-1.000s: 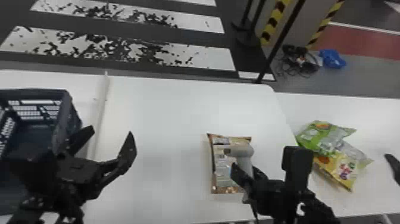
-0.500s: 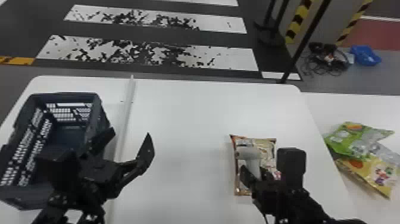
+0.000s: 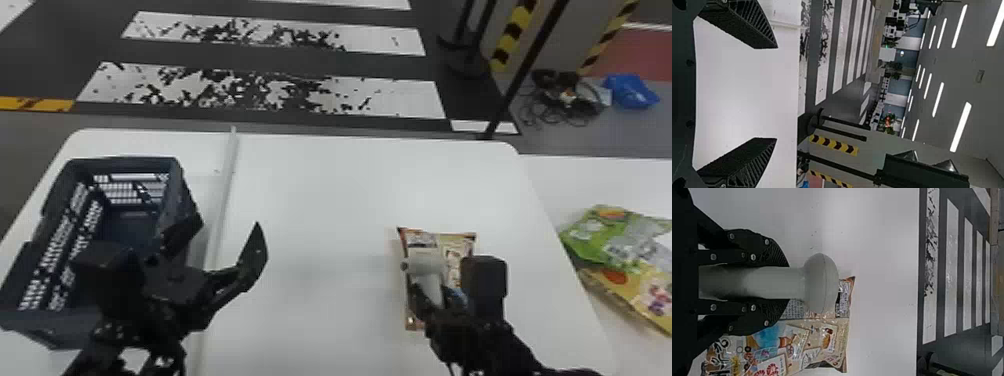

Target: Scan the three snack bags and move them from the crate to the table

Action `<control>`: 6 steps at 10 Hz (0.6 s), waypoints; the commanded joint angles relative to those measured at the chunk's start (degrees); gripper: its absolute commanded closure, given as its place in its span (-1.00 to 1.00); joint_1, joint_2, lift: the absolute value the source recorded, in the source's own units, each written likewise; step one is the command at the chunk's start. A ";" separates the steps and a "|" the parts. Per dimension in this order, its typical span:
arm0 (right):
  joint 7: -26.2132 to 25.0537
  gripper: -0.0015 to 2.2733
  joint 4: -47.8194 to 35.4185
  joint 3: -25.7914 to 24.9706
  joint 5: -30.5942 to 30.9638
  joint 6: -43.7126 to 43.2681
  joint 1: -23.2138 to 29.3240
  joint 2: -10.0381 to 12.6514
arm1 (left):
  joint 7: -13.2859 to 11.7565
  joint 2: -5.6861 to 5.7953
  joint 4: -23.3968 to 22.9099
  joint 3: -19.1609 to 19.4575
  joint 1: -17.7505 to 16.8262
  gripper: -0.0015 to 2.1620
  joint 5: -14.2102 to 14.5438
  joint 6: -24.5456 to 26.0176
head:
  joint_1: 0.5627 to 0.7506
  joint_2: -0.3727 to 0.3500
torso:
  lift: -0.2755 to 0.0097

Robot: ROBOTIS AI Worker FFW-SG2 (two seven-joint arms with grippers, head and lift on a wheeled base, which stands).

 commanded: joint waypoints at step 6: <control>0.81 0.80 -5.27 -2.00 -2.64 -0.54 2.45 -0.44 | 0.09 -0.52 -0.20 -0.35 0.34 -0.98 0.08 -0.70 | 0.41 -0.19 | 0.50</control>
